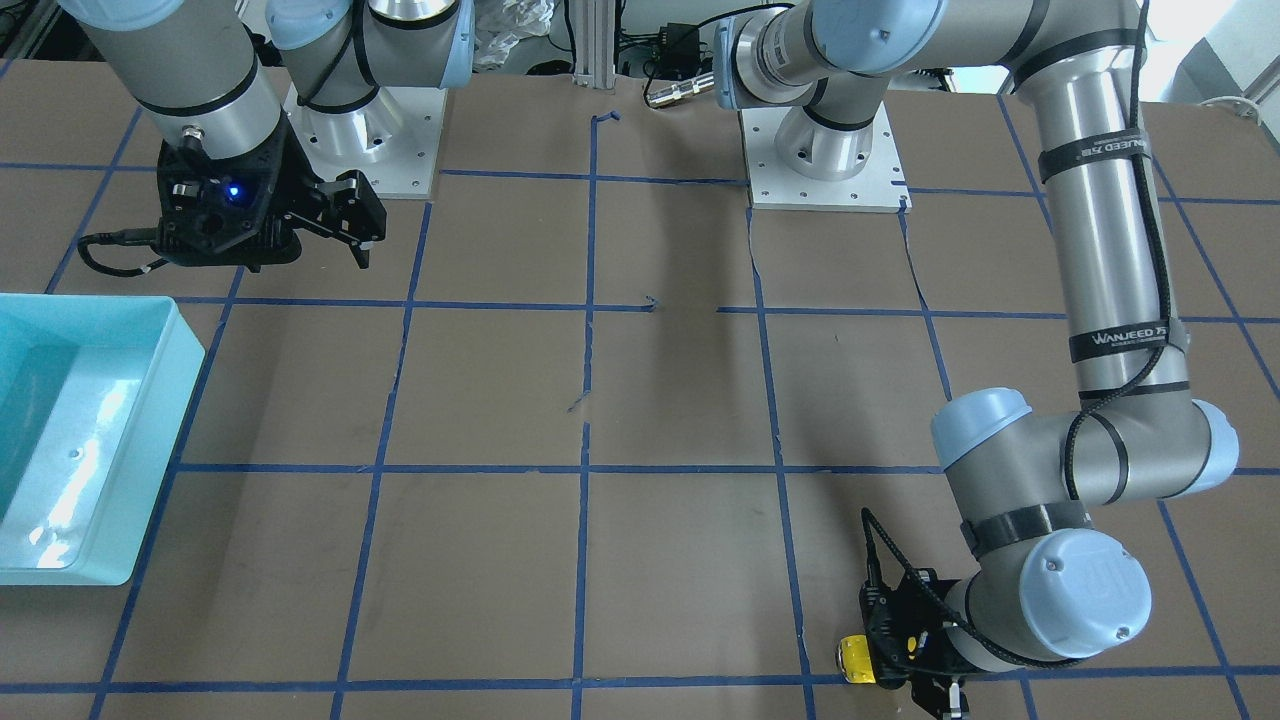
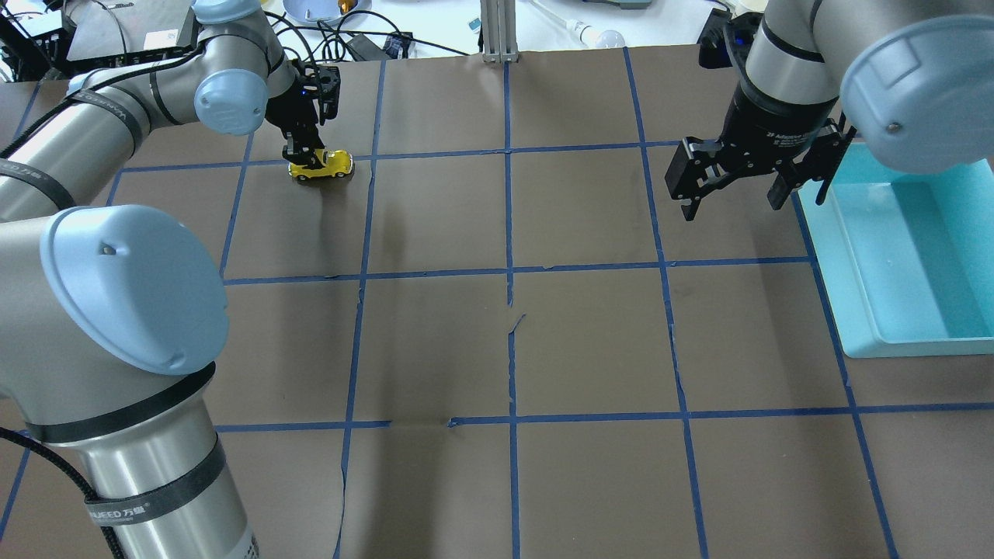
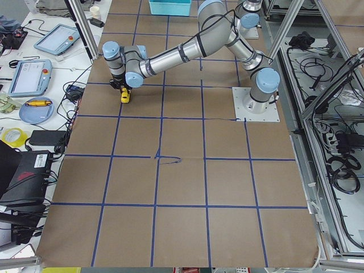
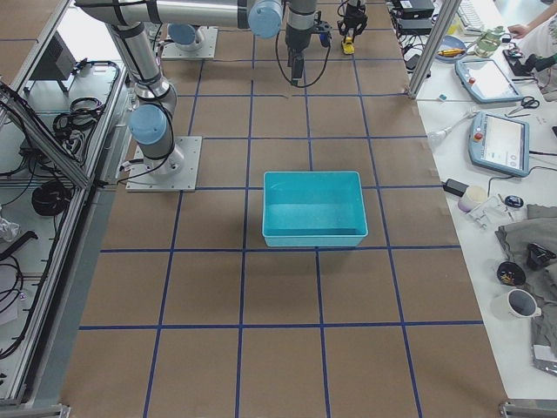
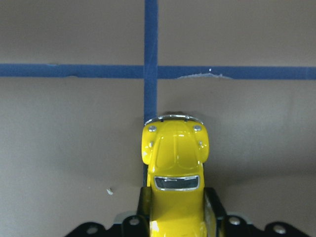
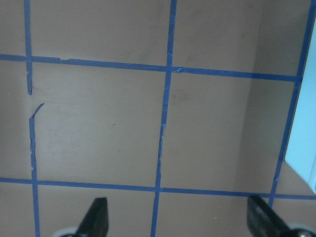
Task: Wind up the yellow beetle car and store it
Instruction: 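Keep dragging the car backward toward the robot with the left gripper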
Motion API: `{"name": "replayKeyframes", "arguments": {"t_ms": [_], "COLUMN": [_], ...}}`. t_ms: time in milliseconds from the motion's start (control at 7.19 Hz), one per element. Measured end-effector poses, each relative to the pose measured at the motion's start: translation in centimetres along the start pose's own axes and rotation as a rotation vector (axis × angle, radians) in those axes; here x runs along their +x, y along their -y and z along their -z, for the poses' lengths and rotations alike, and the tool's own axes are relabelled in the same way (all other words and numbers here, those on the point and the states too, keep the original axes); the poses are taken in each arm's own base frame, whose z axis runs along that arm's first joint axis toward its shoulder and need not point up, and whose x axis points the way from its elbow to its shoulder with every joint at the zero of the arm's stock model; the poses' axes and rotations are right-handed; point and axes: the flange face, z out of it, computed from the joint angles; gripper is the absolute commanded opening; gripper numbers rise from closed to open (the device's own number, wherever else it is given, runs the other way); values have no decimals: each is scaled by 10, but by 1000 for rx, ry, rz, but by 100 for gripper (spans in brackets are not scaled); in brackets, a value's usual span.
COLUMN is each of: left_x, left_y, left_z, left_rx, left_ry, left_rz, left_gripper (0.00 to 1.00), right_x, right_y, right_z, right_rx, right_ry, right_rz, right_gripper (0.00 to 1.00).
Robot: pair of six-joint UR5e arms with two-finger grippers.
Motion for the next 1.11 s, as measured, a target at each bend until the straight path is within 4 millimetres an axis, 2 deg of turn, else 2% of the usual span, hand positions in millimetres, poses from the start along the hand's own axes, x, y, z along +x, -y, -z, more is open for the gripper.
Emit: {"name": "replayKeyframes", "arguments": {"t_ms": [695, 1112], "left_x": [-1, -1], "left_y": [-12, -25], "left_z": [3, 2], "left_rx": [3, 9], "left_ry": [4, 2], "left_rz": [14, 29], "left_gripper": [0, 0], "right_x": [0, -3], "right_y": [0, 0], "right_z": [0, 8], "right_rx": [1, 22], "right_ry": [-1, 0], "right_rz": [0, -10], "right_gripper": [100, 100]}}
